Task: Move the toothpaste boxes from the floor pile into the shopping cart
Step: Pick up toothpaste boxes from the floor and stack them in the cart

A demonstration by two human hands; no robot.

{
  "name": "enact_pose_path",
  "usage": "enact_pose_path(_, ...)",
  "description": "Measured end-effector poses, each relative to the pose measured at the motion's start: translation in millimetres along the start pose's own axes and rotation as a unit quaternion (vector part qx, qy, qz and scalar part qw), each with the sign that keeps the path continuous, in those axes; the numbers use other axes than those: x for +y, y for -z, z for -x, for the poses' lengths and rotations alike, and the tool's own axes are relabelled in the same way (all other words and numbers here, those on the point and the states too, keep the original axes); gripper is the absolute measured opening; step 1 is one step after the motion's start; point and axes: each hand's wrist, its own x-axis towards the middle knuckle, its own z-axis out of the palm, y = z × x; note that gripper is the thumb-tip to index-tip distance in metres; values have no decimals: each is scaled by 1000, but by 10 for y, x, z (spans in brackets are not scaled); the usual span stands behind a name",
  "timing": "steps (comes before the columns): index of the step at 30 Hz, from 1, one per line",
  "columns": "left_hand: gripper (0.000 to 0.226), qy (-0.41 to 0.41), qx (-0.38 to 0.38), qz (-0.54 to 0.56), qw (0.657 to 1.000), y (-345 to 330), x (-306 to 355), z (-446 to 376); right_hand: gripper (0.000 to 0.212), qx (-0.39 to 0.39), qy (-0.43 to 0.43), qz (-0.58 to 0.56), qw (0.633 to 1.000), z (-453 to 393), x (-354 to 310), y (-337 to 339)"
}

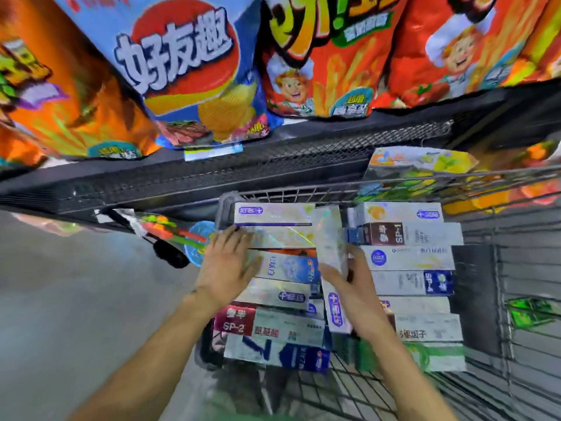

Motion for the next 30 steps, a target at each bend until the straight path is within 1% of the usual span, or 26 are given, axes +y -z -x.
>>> enact_pose_path(1,71,33,19,10,999,-3,-56,78,51,-9,25,54,998,-88,-59,-34)
enact_pose_path(3,79,71,20,28,997,-49,-147,215,57,-33,80,196,977,-300,-126,-91)
enact_pose_path(4,80,77,16,43,996,-94,-180,275,62,-44,107,277,954,-414,-171,-134)
enact_pose_path(5,80,83,7,62,995,-125,-194,325,68,-53,134,357,923,-537,-198,-193)
enact_pose_path(7,80,94,-5,92,991,-190,-191,376,76,-79,197,472,856,-762,-257,-338)
enact_pose_path(9,84,115,-11,111,987,-200,-182,387,77,-101,246,538,800,-967,-282,-505)
enact_pose_path(10,87,123,-11,112,986,-193,-192,396,76,-112,249,568,776,-1047,-266,-582)
enact_pose_path(12,89,132,-17,97,986,-192,-227,428,78,-132,233,616,741,-1165,-172,-707)
enact_pose_path(14,86,138,-27,93,986,-192,-270,468,82,-158,224,629,727,-1192,-85,-799)
enact_pose_path(16,84,146,-37,96,984,-199,-292,492,82,-175,219,622,731,-1187,-20,-842)
enact_pose_path(19,82,146,-50,83,985,-190,-298,496,77,-171,215,620,735,-1172,-8,-857)
enact_pose_path(24,81,137,-61,86,985,-91,-331,546,71,-165,230,631,722,-1075,-116,-941)
enact_pose_path(26,86,125,-75,58,988,-15,-394,604,69,-158,240,637,715,-977,-176,-976)
enact_pose_path(28,102,122,-81,36,989,133,-483,693,69,-144,253,650,702,-823,-270,-1029)
enact_pose_path(29,103,125,-76,28,989,221,-540,761,70,-136,259,659,693,-726,-330,-1073)
enact_pose_path(30,99,129,-63,20,989,325,-605,845,71,-128,267,667,684,-615,-395,-1132)
